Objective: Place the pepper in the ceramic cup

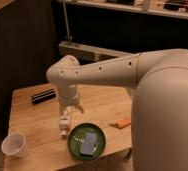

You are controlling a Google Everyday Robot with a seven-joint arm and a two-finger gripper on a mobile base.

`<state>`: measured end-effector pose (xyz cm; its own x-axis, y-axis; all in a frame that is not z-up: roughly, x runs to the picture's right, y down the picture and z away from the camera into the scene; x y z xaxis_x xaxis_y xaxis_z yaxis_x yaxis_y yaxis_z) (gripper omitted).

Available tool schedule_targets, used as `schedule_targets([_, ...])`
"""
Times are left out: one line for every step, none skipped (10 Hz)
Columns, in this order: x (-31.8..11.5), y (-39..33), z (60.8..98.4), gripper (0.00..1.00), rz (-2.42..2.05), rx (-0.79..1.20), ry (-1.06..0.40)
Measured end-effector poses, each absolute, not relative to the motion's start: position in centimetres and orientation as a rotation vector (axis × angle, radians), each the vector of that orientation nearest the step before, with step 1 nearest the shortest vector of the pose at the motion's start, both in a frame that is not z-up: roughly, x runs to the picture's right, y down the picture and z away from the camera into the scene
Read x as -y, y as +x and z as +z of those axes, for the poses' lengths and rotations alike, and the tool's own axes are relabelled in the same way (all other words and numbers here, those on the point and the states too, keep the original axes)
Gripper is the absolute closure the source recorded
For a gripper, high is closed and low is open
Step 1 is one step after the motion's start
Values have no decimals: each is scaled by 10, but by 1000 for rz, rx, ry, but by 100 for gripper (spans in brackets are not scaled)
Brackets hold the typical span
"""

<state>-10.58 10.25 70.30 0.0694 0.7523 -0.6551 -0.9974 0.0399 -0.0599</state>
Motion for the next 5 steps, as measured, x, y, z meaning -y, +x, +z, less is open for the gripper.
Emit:
schedule_targets([-102, -106, 703, 35, 1438, -523, -590])
schedule_targets([-102, -106, 703, 35, 1439, -523, -590])
schedule_targets([-102, -104, 703, 35, 1442, -524, -591])
schedule_targets([-103, -101, 705, 35, 1450, -525, -592])
schedule_targets([-102, -91, 709, 35, 1475, -521, -590])
